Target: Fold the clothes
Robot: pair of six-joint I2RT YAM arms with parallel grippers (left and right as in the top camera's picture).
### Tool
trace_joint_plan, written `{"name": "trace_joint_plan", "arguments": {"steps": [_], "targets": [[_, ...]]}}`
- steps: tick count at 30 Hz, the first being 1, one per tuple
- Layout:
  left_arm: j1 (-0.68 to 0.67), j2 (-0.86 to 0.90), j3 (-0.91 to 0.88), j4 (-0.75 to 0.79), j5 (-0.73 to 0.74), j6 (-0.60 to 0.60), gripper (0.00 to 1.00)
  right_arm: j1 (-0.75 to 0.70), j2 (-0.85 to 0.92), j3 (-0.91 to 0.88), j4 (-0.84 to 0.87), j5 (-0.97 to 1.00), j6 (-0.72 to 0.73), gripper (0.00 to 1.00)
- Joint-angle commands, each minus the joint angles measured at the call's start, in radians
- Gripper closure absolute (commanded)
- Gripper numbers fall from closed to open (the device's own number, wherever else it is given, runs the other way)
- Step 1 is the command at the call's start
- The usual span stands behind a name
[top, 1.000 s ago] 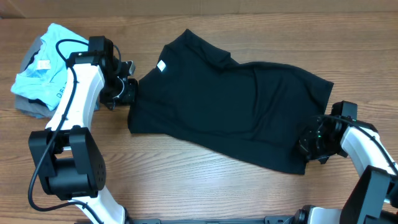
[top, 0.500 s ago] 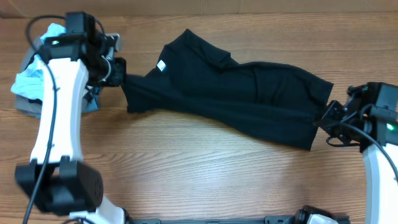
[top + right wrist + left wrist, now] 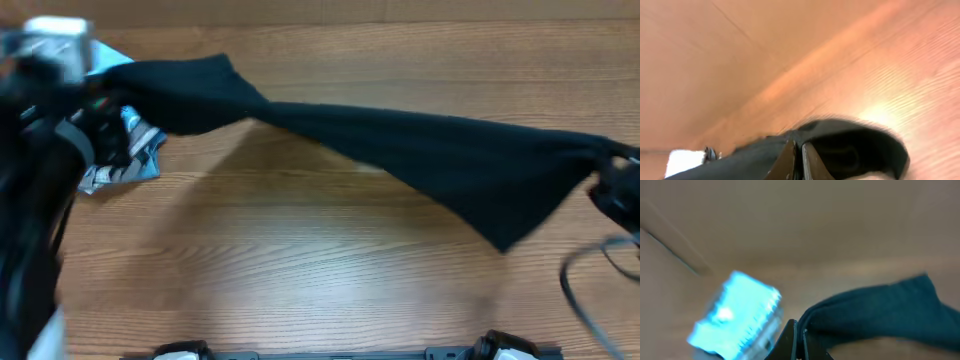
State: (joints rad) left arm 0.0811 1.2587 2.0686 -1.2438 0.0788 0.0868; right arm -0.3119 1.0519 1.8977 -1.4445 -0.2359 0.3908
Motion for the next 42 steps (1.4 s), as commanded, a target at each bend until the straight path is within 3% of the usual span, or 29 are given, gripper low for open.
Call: {"name": "trace_joint_plan", "arguments": {"steps": [1, 5, 10, 17, 23, 26, 27, 29, 33, 37, 42], "targets": [[0.010, -0.089, 0.086, 0.021, -0.135, 0.034, 0.96, 0.002, 0.026, 0.226, -0.072, 0.079, 0.008, 0.96], [0.010, -0.136, 0.116, 0.084, -0.208, 0.048, 0.96, 0.002, 0.043, 0.315, -0.130, 0.080, 0.019, 0.96], [0.010, -0.069, 0.109, 0.069, -0.085, 0.048, 0.96, 0.002, 0.095, 0.264, -0.155, 0.082, 0.026, 0.96], [0.007, 0.220, 0.109, 0.067, 0.164, 0.048, 0.96, 0.002, 0.316, 0.139, -0.106, 0.080, 0.021, 0.96], [-0.056, 0.548, 0.109, 0.238, 0.203, 0.046, 0.94, 0.005, 0.607, 0.050, 0.146, -0.011, -0.027, 0.96], [-0.089, 0.663, 0.109, 0.338, 0.203, 0.007, 0.75, -0.003, 0.741, 0.050, 0.316, -0.132, -0.082, 0.69], [-0.095, 0.683, 0.110, 0.352, 0.203, -0.003, 0.64, -0.011, 0.766, 0.050, 0.346, -0.158, -0.085, 0.62], [-0.100, 0.698, 0.113, 0.336, 0.200, -0.004, 0.47, -0.035, 0.789, 0.050, 0.368, -0.182, -0.085, 0.55], [-0.100, 0.671, 0.114, 0.215, 0.135, 0.000, 0.33, -0.097, 0.771, 0.071, 0.269, -0.186, -0.134, 0.49], [-0.108, 0.653, 0.114, -0.009, 0.144, -0.013, 0.33, -0.121, 0.743, 0.074, 0.081, -0.188, -0.135, 0.49], [-0.116, 0.702, 0.035, -0.211, 0.156, -0.050, 0.56, -0.089, 0.741, 0.072, -0.064, -0.186, -0.186, 0.55]]}}
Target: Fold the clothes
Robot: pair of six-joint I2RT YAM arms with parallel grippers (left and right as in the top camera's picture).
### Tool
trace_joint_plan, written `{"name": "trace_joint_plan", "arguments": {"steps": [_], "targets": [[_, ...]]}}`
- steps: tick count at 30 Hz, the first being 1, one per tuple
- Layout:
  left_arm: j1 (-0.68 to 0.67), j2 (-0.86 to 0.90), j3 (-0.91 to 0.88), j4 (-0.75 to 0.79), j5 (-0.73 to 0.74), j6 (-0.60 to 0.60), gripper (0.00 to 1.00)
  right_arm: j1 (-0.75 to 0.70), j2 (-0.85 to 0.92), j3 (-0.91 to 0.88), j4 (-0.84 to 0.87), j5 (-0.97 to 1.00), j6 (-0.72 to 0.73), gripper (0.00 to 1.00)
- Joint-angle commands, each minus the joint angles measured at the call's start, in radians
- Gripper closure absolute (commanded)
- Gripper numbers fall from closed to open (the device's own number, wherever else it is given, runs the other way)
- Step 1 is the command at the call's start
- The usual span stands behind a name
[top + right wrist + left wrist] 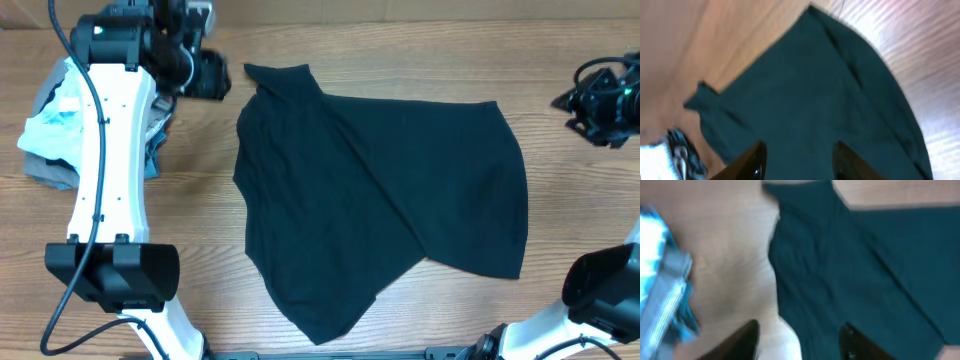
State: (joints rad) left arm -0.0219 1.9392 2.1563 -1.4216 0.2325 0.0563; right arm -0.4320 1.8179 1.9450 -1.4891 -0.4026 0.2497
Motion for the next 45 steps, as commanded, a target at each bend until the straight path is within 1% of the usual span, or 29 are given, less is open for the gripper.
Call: {"name": "trace_joint_plan", "arguments": {"steps": [1, 2, 4, 5, 9, 13, 15, 16, 17, 20, 23, 25, 28, 32, 36, 38, 41, 43, 45], "targets": [[-0.014, 0.035, -0.091, -0.041, 0.004, -0.019, 0.64, 0.038, -0.029, 0.025, -0.024, -0.021, -0.045, 0.55], [-0.016, 0.044, -0.139, -0.039, 0.006, -0.020, 0.74, 0.044, -0.036, 0.025, -0.025, -0.021, -0.045, 0.55], [-0.029, 0.068, -0.266, 0.015, 0.017, -0.037, 0.83, 0.052, -0.061, 0.025, -0.024, -0.022, -0.045, 0.55], [-0.032, 0.072, -0.304, 0.043, 0.034, -0.037, 0.84, 0.053, -0.072, 0.025, -0.024, -0.022, -0.045, 0.55], [-0.066, 0.114, -0.530, 0.242, 0.140, -0.034, 0.89, 0.052, -0.135, 0.025, -0.031, -0.020, -0.045, 0.54], [-0.100, 0.135, -0.657, 0.401, 0.192, -0.034, 0.91, 0.052, -0.159, 0.025, -0.039, -0.018, -0.045, 0.52], [-0.122, 0.149, -0.698, 0.456, 0.175, -0.034, 0.93, 0.052, -0.158, 0.024, -0.049, -0.017, -0.045, 0.52], [-0.137, 0.166, -0.722, 0.485, 0.154, -0.037, 0.96, 0.052, -0.157, 0.019, -0.054, -0.017, -0.045, 0.52], [-0.144, 0.177, -0.734, 0.496, 0.130, -0.038, 0.96, 0.052, -0.157, 0.016, -0.055, -0.017, -0.045, 0.52], [-0.148, 0.206, -0.759, 0.518, -0.003, -0.069, 0.96, 0.052, -0.157, 0.000, -0.055, -0.004, -0.044, 0.52], [-0.122, 0.221, -0.760, 0.542, -0.211, -0.130, 0.96, 0.053, -0.157, -0.030, -0.057, 0.061, -0.041, 0.50], [-0.077, 0.220, -0.738, 0.550, -0.328, -0.153, 0.96, 0.053, -0.157, -0.069, -0.051, 0.072, -0.041, 0.49], [-0.008, 0.220, -0.659, 0.531, -0.400, -0.154, 0.96, 0.053, -0.157, -0.166, -0.007, 0.072, -0.041, 0.49], [0.064, 0.220, -0.497, 0.475, -0.359, -0.137, 0.96, 0.057, -0.157, -0.361, 0.132, 0.072, -0.041, 0.49], [0.074, 0.220, -0.357, 0.428, -0.336, -0.090, 0.96, 0.086, -0.156, -0.581, 0.346, 0.058, -0.041, 0.49], [0.067, 0.220, -0.317, 0.413, -0.336, -0.085, 0.96, 0.107, -0.155, -0.676, 0.443, 0.066, -0.041, 0.49], [0.053, 0.220, -0.280, 0.349, -0.237, -0.085, 0.94, 0.135, -0.155, -0.808, 0.586, 0.088, -0.037, 0.49], [0.045, 0.220, -0.277, 0.288, -0.148, -0.069, 0.92, 0.144, -0.155, -0.878, 0.651, 0.166, 0.013, 0.49], [0.034, 0.220, -0.282, 0.215, -0.071, -0.071, 0.90, 0.144, -0.155, -0.934, 0.677, 0.267, 0.067, 0.50]]}}
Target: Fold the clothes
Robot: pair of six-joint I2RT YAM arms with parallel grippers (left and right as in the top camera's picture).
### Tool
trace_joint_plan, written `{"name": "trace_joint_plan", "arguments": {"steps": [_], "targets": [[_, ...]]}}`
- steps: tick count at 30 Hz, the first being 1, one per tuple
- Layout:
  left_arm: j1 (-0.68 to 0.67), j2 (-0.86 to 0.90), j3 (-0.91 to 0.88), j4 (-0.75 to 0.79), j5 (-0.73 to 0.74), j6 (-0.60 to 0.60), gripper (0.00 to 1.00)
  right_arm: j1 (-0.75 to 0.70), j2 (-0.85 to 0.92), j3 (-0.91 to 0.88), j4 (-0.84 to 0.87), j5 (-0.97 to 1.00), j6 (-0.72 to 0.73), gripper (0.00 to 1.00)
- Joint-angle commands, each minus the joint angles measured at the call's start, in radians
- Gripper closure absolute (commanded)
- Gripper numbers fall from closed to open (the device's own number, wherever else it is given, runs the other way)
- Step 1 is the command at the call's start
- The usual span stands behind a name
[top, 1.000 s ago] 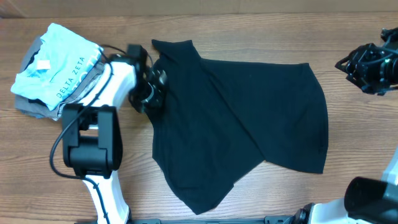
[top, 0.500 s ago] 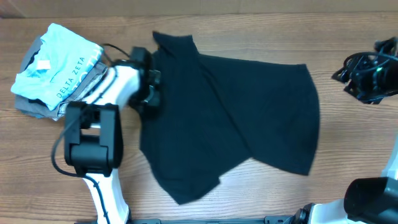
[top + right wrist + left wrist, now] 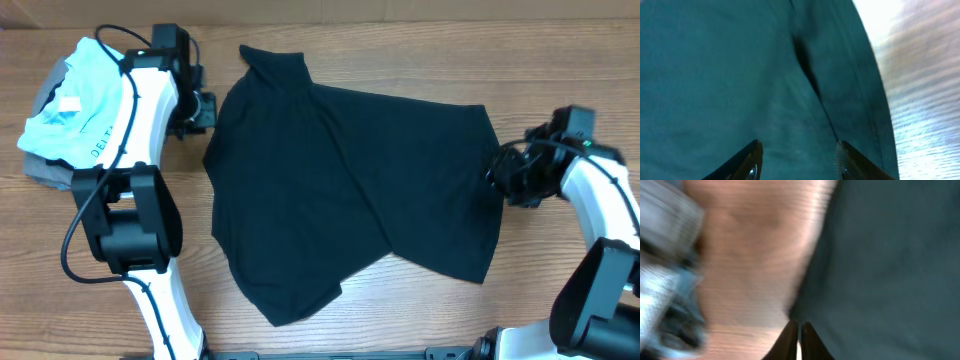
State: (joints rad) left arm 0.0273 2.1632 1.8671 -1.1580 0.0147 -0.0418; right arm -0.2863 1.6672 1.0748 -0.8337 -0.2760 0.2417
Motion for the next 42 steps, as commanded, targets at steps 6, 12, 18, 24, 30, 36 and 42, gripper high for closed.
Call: {"name": "trace_joint_plan", "arguments": {"steps": [6, 12, 18, 24, 30, 36, 42], "targets": [[-0.056, -0.003, -0.080, -0.188, 0.222, 0.027, 0.90, -0.005, -0.005, -0.165, 0.019, 0.175, 0.120, 0.50], [-0.110, -0.003, -0.285, -0.118, 0.221, 0.027, 0.88, -0.005, -0.005, -0.225, 0.045, 0.177, 0.153, 0.54], [-0.120, -0.003, -0.529, 0.078, 0.109, -0.034, 0.96, -0.011, -0.005, -0.204, 0.070, 0.175, 0.152, 0.96], [-0.065, -0.004, -0.577, 0.146, -0.145, -0.175, 0.96, -0.048, -0.005, -0.061, 0.055, 0.213, 0.152, 0.96], [0.053, -0.005, -0.434, 0.121, -0.230, -0.180, 0.96, -0.063, -0.005, 0.060, 0.105, 0.215, 0.152, 0.96], [0.097, -0.006, -0.189, 0.037, -0.197, -0.103, 0.96, -0.063, -0.005, 0.064, 0.087, 0.190, 0.151, 0.50], [0.055, -0.006, -0.076, -0.069, -0.120, -0.042, 0.88, -0.047, -0.005, 0.054, -0.075, -0.025, 0.055, 0.54]]}}
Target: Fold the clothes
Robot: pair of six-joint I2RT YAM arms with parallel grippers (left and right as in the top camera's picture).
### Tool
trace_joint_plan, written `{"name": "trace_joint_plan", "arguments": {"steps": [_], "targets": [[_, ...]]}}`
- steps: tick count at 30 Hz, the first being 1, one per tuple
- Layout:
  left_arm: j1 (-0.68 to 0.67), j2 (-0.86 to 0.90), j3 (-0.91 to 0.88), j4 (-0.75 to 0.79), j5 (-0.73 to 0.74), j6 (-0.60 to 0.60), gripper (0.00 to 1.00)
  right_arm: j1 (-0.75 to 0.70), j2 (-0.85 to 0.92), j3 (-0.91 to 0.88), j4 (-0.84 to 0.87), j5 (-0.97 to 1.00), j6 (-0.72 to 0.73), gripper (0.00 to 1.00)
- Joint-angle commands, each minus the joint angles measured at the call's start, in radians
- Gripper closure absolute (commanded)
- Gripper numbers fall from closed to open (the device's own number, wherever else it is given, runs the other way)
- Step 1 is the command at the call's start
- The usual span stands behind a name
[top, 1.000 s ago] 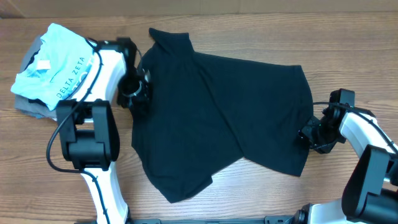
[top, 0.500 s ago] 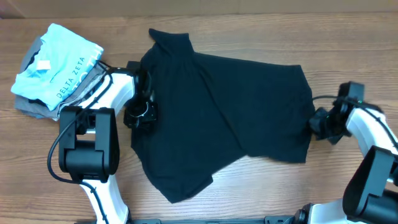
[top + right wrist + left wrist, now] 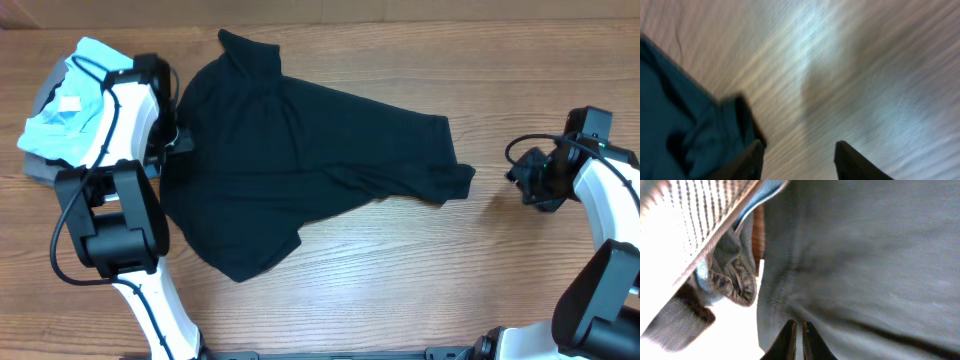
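Observation:
A black shirt (image 3: pixel 290 170) lies on the wooden table (image 3: pixel 420 280), its collar at the back and its right hem rumpled into a small bunch (image 3: pixel 455 180). My left gripper (image 3: pixel 172 140) is at the shirt's left edge, right beside the clothes pile. In the left wrist view the left gripper (image 3: pixel 798 330) is shut on that edge of the black shirt (image 3: pixel 865 255). My right gripper (image 3: pixel 527 182) is off the cloth, to the right of the bunch. In the right wrist view the right gripper (image 3: pixel 800 155) is open over bare wood, with the black shirt (image 3: pixel 685 125) at its left.
A pile of clothes (image 3: pixel 65 110), light blue on top of grey, sits at the far left, touching the left arm. The pile of clothes (image 3: pixel 715 255) also fills the left of the left wrist view. A cable loops by the right arm (image 3: pixel 590 190).
The shirt has shifted left and its right side has bunched up. My left gripper, still shut on the left edge, is now against the pile. The right gripper is now clear of the cloth, over wood.
Both grippers first held the shirt stretched in the air. Then it lay spread on the table with both grippers open and away. Then the left was shut on its left edge and the right open at its right hem. Now the shirt sits further left, rumpled.

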State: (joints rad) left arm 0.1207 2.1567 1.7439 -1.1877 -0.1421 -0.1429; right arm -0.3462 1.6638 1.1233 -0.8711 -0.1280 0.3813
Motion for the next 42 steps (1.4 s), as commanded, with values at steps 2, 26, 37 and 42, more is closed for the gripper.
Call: {"name": "trace_joint_plan", "arguments": {"steps": [2, 26, 37, 42], "targets": [[-0.060, -0.006, 0.052, -0.061, 0.068, 0.081, 0.86, 0.040, -0.001, -0.011, -0.050, -0.288, -0.156, 0.56], [-0.282, -0.233, -0.169, -0.216, 0.321, 0.120, 0.69, 0.396, 0.054, -0.046, 0.089, -0.210, -0.252, 0.96], [-0.350, -0.233, -0.568, 0.058, 0.264, 0.068, 0.73, 0.230, -0.137, 0.182, -0.148, -0.014, -0.164, 0.96], [-0.349, -0.233, -0.663, 0.093, 0.156, 0.021, 0.80, 0.200, -0.136, 0.181, -0.211, -0.008, -0.145, 0.96]]}}
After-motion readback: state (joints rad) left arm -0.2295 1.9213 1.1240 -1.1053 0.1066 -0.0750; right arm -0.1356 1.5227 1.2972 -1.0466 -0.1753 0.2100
